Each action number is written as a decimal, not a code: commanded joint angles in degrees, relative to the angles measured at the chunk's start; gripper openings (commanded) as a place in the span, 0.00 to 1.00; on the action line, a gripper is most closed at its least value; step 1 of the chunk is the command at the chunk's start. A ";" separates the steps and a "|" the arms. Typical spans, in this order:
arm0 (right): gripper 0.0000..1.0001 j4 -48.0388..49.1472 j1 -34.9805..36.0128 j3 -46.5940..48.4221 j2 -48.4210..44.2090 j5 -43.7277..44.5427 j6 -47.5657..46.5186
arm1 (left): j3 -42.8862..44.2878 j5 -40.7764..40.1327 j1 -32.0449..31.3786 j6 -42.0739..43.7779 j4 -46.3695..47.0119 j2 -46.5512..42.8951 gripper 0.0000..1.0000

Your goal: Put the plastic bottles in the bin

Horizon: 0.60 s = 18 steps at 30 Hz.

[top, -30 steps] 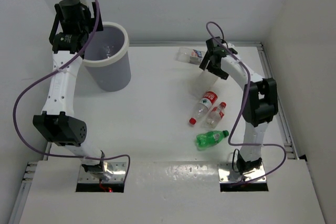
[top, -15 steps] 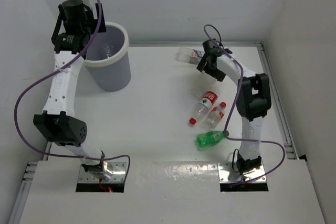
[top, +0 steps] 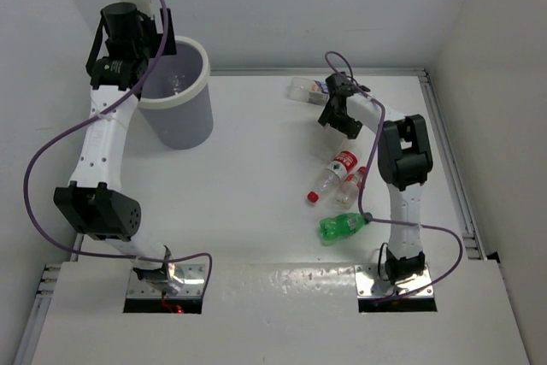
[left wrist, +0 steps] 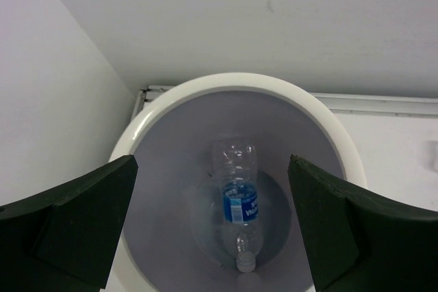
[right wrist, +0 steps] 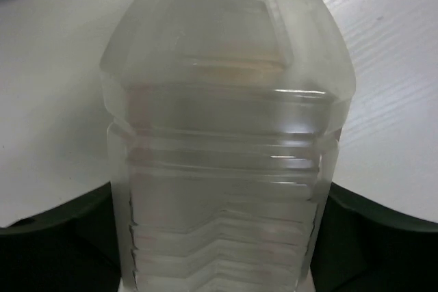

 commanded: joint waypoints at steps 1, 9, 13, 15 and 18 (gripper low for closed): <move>0.72 2.89 0.11 0.71 -2.12 -2.46 -3.68 | -1.61 4.79 0.00 0.26 4.26 -4.22 1.00; 0.31 6.32 -0.59 -4.11 -19.15 -17.93 -6.60 | -4.08 18.57 4.74 -2.73 11.11 -10.20 1.00; 0.20 13.58 -2.26 -6.84 -30.67 -34.83 -12.11 | 2.14 36.02 8.87 -4.65 12.79 -12.14 1.00; 0.16 18.87 -3.75 -11.83 -35.43 -48.05 -13.63 | 3.91 45.70 9.49 -8.84 12.79 -12.66 1.00; 0.09 34.78 -4.29 -17.20 -42.03 -67.90 -11.71 | 3.14 66.80 8.71 -15.27 13.31 -12.66 1.00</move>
